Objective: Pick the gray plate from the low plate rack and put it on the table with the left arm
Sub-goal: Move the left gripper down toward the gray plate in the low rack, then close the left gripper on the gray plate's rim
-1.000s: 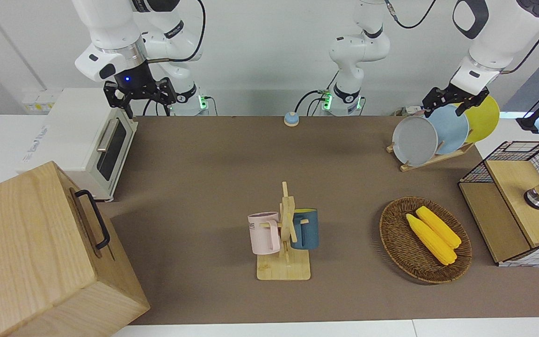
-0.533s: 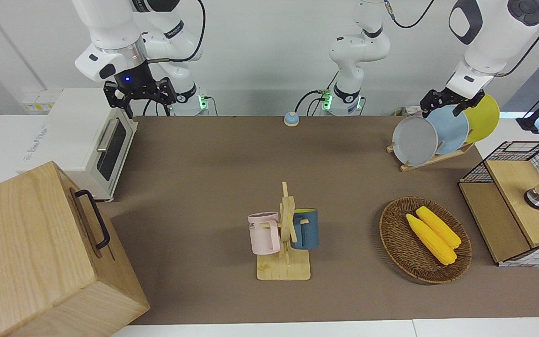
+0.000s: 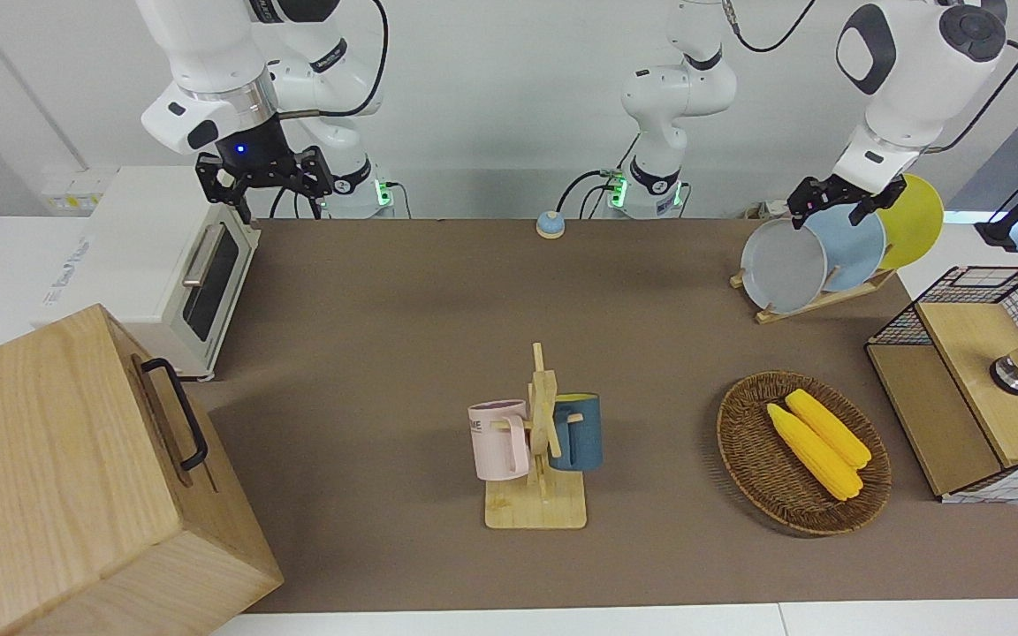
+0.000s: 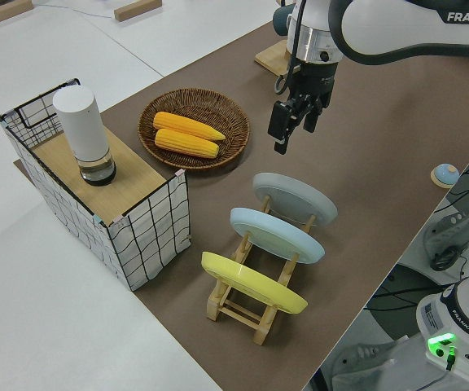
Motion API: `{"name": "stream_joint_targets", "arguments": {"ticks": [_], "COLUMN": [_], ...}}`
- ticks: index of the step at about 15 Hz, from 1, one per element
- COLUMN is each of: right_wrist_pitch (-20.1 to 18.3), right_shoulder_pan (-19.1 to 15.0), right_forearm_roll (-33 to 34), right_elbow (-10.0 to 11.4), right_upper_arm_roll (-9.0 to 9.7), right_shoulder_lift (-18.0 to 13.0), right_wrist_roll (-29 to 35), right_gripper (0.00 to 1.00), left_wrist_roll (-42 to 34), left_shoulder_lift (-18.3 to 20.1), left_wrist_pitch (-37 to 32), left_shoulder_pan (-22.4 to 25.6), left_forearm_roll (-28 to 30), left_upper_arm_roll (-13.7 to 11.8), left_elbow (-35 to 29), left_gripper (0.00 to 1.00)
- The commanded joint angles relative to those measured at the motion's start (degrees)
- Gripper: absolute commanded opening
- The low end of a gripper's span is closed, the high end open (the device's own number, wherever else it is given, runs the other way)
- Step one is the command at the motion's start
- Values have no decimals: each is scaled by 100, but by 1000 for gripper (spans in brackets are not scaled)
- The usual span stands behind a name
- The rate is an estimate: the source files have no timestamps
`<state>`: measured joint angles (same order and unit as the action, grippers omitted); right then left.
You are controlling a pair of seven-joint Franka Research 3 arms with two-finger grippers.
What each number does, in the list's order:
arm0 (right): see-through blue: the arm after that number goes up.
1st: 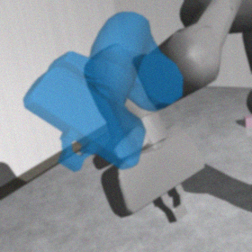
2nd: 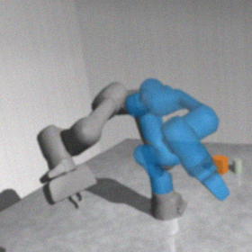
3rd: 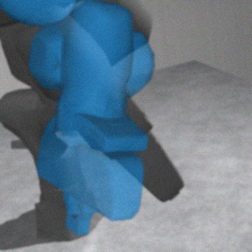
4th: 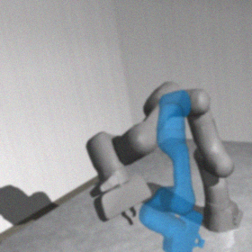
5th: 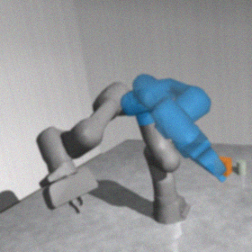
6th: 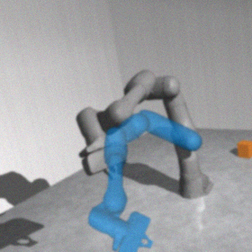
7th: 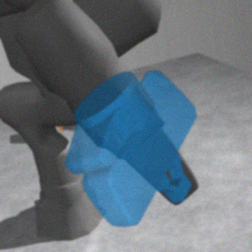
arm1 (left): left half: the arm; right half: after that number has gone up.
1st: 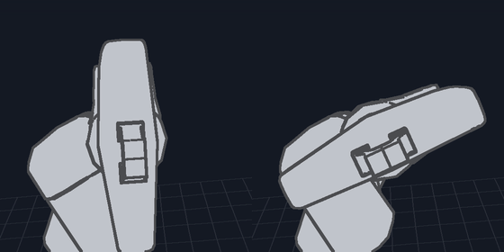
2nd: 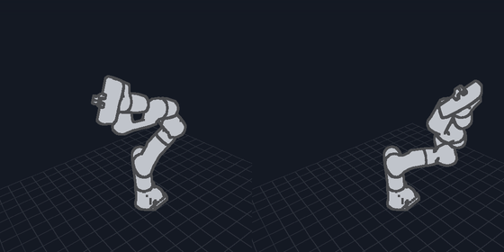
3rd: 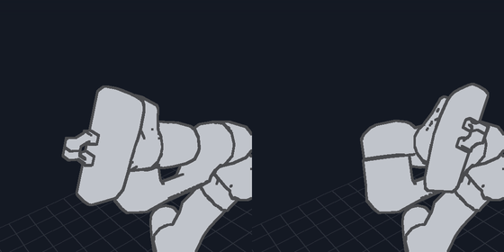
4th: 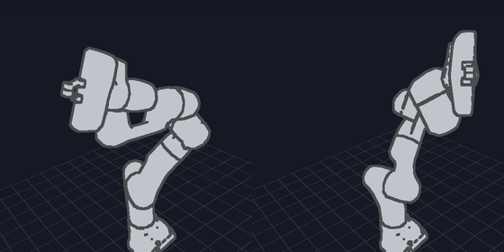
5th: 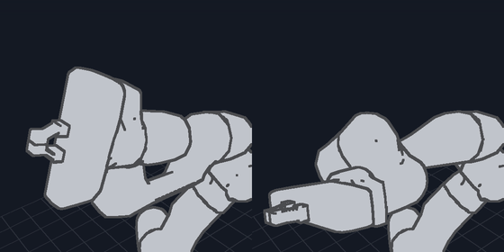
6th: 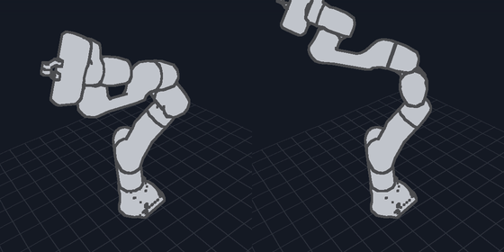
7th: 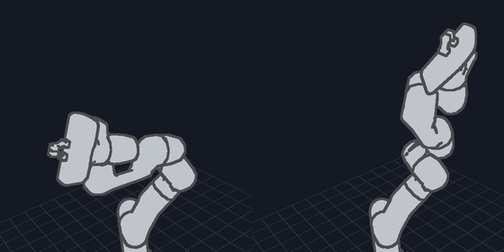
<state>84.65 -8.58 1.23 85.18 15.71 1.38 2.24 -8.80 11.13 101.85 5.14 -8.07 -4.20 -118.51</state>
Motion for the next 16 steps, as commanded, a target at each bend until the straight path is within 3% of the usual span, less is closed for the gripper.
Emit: {"name": "stream_joint_targets", "arguments": {"ticks": [1,6,16], "right_wrist_pitch": [-80,-89,-89], "right_shoulder_pan": [-117,-117,-117], "right_forearm_roll": [9,9,9], "right_elbow": [-54,-54,-54], "right_upper_arm_roll": [99,108,108], "right_shoulder_lift": [-15,-7,-15], "right_wrist_roll": [75,75,75], "right_gripper": [983,983,983], "left_wrist_roll": [-113,-500,-536], "left_shoulder_lift": [328,372,372], "left_wrist_pitch": [457,870,1425], "left_shoulder_pan": [153,478,505], "left_forearm_roll": [-115,-115,-115], "left_upper_arm_roll": [25,25,25], "left_elbow": [-602,-928,-1456], "left_gripper": [993,993,991]}}
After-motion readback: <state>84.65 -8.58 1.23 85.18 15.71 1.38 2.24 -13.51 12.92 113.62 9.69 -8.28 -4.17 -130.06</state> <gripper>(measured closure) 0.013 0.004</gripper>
